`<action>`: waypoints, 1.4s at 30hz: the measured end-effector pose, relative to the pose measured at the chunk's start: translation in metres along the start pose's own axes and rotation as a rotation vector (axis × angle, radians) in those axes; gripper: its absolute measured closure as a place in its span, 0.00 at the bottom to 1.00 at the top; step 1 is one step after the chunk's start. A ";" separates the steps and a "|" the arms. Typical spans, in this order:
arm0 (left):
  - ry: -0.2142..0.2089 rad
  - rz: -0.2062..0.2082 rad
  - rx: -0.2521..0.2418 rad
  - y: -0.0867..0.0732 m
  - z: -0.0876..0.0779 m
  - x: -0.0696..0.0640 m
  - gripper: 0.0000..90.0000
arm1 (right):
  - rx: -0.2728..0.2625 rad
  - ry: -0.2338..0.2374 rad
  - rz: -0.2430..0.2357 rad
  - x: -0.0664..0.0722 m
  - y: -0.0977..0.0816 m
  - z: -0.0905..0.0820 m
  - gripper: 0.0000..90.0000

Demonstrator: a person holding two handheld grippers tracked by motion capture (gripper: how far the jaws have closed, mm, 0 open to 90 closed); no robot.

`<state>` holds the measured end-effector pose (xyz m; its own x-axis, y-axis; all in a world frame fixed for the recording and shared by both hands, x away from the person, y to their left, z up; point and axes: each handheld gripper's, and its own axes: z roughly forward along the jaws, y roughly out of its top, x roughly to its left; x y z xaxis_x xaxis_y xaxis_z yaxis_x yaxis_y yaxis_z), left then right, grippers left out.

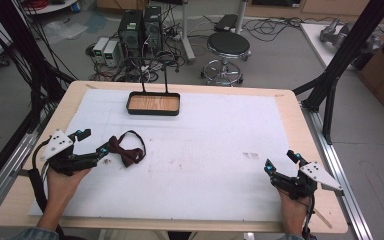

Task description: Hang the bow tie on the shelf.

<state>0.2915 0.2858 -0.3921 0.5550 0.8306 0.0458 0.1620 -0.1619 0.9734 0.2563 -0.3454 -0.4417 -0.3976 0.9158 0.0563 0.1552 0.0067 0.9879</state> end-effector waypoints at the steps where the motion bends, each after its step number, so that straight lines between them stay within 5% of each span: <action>1: -0.004 0.001 0.002 0.000 0.001 0.000 0.24 | 0.000 0.000 0.000 0.000 0.000 0.000 0.13; 19: -0.019 0.000 -0.012 -0.003 0.006 0.001 0.24 | 0.001 0.000 -0.010 0.001 0.000 -0.002 0.13; 25: -0.009 -0.022 0.026 -0.007 0.013 0.002 0.24 | 0.005 0.003 -0.005 0.001 0.000 -0.002 0.13; 33: 0.081 -0.039 0.093 -0.014 0.026 -0.008 0.29 | 0.006 0.004 -0.004 0.002 0.000 -0.002 0.13; 42: 0.161 -0.161 0.216 -0.025 0.050 -0.013 0.30 | 0.006 0.004 -0.004 0.002 0.000 -0.001 0.13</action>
<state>0.3213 0.2520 -0.4284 0.3743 0.9258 -0.0528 0.4165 -0.1170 0.9016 0.2544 -0.3438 -0.4417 -0.4018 0.9142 0.0528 0.1594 0.0130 0.9871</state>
